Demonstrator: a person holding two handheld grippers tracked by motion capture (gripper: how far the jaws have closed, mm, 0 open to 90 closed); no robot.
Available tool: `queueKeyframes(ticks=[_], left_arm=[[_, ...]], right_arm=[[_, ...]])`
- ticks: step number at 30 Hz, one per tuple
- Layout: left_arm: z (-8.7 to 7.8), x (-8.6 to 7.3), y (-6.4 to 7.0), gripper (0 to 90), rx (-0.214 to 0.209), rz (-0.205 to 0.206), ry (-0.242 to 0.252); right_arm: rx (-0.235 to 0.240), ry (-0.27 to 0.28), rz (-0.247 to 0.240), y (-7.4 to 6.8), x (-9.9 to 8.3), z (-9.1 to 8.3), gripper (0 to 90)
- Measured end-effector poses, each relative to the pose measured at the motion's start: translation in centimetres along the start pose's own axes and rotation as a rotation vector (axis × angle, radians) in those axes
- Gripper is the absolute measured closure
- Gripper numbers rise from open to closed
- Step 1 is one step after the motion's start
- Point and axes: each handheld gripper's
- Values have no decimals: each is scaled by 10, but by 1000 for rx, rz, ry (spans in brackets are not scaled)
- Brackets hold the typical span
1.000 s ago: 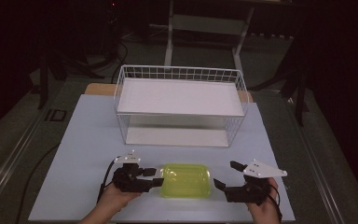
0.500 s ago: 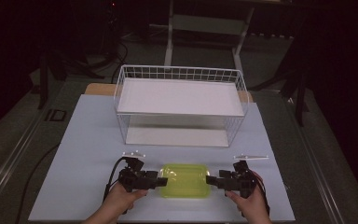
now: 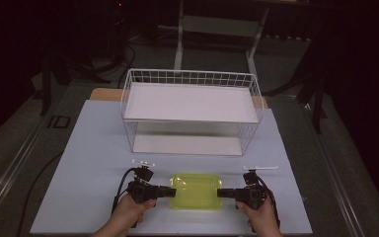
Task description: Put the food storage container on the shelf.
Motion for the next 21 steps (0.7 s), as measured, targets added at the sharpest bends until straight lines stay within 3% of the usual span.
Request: queueKeyframes(ticks=[9,15,21], left_arm=[[0,-4,4,732,16,-11,20],[3,-7,11,739,57,24,28],[1,-12,15,757,72,18,44]], right_arm=[[-6,-6,-19,-5,-1,1,739],[-26,-5,-45,-12,-4,0,748],[-32,17,-49,-15,-10,-1,757]])
Point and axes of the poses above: each handheld gripper's, and its own axes: z roughly forward along the jaws, x roughly out of its top, y roughly to its right, and after that the axes turned 14 degrees about -z, right-handed
